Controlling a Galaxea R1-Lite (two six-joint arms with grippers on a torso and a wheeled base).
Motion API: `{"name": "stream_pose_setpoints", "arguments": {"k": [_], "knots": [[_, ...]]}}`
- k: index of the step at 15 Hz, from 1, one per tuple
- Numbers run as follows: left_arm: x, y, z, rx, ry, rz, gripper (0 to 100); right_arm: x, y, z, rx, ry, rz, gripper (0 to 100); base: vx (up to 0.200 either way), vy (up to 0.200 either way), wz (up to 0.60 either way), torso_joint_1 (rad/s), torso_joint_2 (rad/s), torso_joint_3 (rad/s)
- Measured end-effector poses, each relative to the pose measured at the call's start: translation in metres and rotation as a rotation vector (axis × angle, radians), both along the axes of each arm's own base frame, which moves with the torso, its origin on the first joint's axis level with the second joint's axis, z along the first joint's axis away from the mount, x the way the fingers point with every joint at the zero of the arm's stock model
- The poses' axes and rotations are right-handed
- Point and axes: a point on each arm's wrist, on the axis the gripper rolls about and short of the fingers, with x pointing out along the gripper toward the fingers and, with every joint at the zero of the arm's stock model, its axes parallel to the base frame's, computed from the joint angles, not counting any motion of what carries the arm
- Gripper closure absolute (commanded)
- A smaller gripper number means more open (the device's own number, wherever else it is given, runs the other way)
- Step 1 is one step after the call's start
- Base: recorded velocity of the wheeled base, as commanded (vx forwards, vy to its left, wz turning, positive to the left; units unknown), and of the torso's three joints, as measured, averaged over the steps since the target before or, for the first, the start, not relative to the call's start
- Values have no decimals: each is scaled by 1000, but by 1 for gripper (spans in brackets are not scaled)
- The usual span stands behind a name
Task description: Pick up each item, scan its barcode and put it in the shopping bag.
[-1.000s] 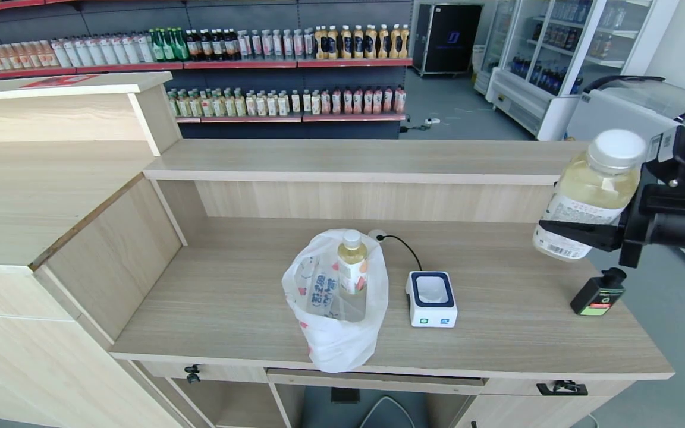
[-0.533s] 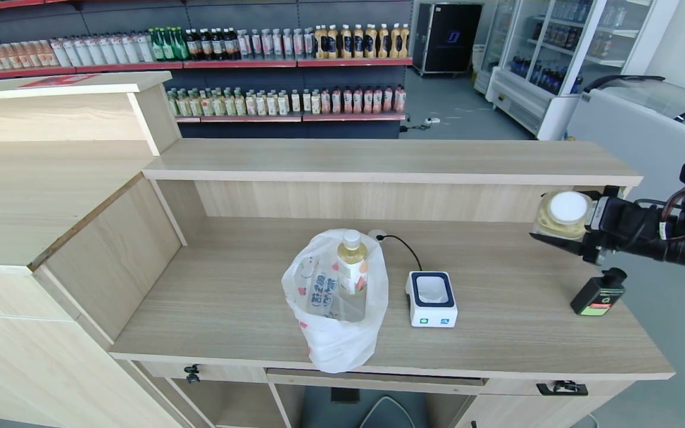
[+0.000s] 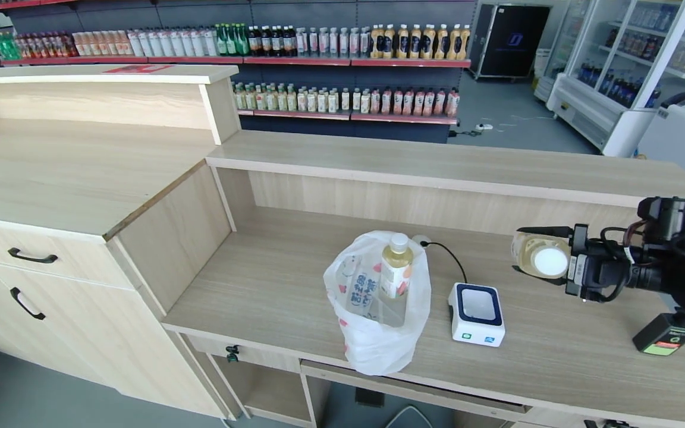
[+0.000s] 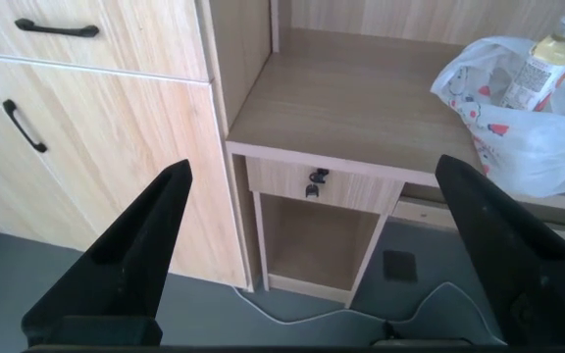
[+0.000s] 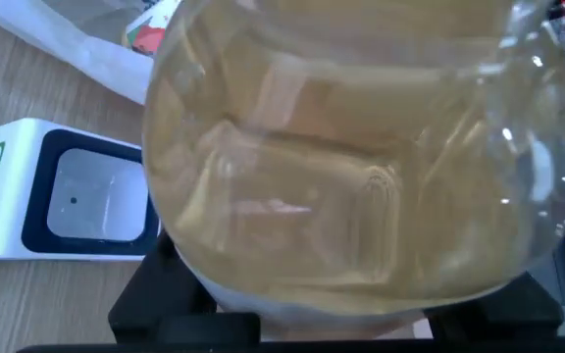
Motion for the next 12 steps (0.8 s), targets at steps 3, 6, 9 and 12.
{"name": "stream_pose_setpoints", "arguments": {"k": [3, 6, 9, 12], "knots": [[0, 0, 0, 0, 0, 0, 0, -2, 0, -18, 8, 54, 5, 100, 0, 0, 0, 0, 0, 0], [0, 0, 0, 0, 0, 0, 0, -4, -3, -30, 12, 74, 22, 100, 0, 0, 0, 0, 0, 0], [0, 0, 0, 0, 0, 0, 0, 0, -4, -37, 15, 75, 31, 100, 0, 0, 0, 0, 0, 0], [0, 0, 0, 0, 0, 0, 0, 2, -2, -47, 3, 68, 59, 100, 0, 0, 0, 0, 0, 0]]}}
